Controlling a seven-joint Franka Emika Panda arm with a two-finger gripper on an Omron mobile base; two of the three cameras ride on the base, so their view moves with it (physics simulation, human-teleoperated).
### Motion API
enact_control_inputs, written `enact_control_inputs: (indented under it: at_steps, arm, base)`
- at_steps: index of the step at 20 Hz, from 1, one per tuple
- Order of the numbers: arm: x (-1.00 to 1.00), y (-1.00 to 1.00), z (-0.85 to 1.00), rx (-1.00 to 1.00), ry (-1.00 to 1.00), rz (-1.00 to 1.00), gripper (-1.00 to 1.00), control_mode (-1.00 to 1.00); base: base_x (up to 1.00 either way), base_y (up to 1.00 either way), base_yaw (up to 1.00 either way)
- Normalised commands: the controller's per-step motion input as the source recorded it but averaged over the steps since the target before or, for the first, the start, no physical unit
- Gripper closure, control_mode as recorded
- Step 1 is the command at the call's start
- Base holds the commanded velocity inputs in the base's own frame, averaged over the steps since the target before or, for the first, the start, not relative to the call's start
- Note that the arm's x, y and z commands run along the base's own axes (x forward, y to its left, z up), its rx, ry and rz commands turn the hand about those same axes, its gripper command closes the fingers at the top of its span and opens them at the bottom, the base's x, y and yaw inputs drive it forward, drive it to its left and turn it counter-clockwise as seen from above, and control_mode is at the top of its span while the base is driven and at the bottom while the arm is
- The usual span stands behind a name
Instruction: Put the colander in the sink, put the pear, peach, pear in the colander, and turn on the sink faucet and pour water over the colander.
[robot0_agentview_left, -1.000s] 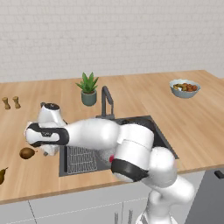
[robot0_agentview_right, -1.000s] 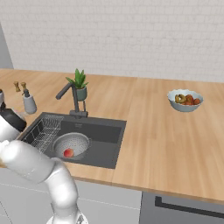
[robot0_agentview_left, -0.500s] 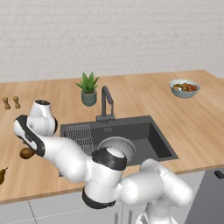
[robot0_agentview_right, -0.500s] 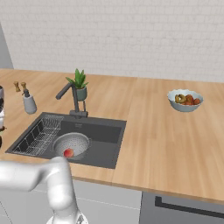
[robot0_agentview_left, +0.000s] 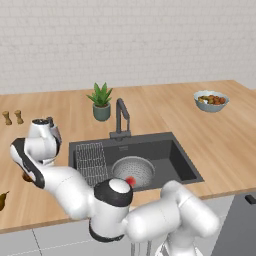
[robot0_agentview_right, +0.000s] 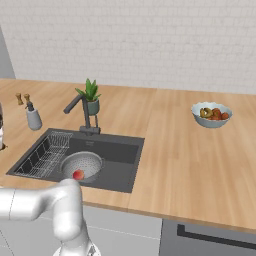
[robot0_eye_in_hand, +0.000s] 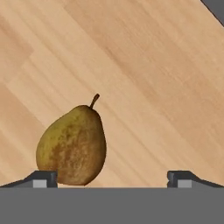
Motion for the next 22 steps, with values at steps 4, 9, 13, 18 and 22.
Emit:
enact_control_inputs:
  at_steps: [4,9,13,18,22]
  arm:
    - [0.1,0.15,-0.21,-0.01,0.0,-0.03,-1.0,-1.0]
    - [0.32,0.17,-0.07,0.0,0.0,-0.01,-1.0,-1.0]
    - [0.3,0.2,-0.18,-0.01,0.0,-0.01,-1.0,-1.0]
    - [0.19,0.27,-0.33,-0.03,0.0,-0.01,-1.0,-1.0]
    - [0.2,0.28,-0.45,-0.04,0.0,-0.02,1.0,-1.0]
  base:
    - [0.0,0.0,0.0]
    - [0.0,0.0,0.0]
    - [0.0,0.0,0.0]
    - [0.0,0.0,0.0]
    - [0.0,0.0,0.0]
